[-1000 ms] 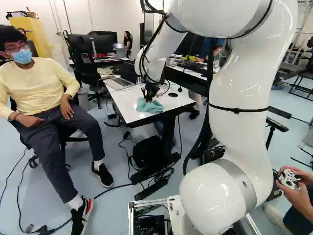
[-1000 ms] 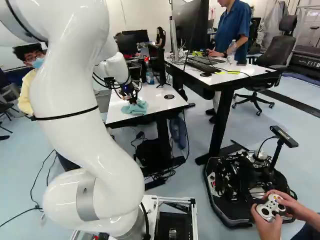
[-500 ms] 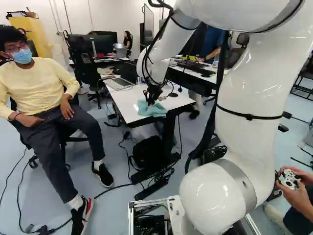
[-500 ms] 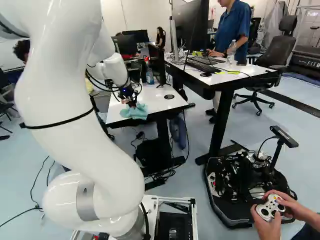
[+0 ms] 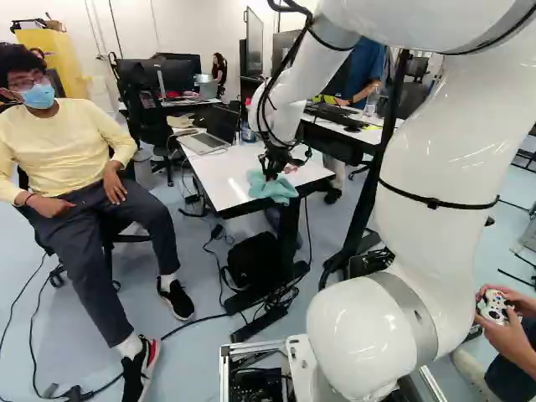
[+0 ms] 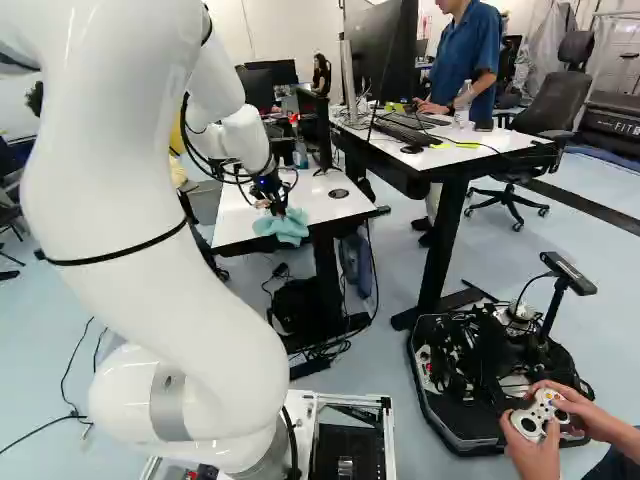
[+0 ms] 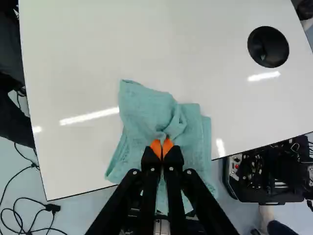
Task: Clean the table with the green towel
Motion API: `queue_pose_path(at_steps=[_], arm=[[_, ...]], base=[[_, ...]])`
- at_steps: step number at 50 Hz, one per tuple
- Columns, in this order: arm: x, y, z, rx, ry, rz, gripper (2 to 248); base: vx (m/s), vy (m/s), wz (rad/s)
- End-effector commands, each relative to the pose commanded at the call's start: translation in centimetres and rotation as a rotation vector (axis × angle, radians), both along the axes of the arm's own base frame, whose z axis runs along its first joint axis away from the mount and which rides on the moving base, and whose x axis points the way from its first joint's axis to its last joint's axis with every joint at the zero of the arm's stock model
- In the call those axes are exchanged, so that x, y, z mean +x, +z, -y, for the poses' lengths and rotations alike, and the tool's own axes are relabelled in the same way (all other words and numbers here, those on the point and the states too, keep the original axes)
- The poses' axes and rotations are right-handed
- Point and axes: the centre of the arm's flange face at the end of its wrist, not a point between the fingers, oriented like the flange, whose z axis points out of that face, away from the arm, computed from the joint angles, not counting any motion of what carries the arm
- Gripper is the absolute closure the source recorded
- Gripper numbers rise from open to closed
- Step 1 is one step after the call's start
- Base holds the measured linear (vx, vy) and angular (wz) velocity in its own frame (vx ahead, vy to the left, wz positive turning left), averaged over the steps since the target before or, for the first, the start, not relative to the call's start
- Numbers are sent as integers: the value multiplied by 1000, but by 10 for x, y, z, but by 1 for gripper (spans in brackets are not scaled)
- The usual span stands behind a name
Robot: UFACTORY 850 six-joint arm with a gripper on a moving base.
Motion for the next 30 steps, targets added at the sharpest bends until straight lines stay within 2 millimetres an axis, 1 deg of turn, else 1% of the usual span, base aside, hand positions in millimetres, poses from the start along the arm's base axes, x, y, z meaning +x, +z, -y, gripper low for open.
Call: queue_pose_path(at_steps=[8, 14, 21, 30], arm=[[8, 0, 13, 0, -27, 2, 224], [18, 0, 17, 1, -36, 6, 224], [31, 0, 14, 1, -34, 11, 224], [46, -1, 3, 2, -16, 18, 224]], base=[[0, 0, 0], [0, 0, 0], [0, 0, 0], [0, 0, 0]])
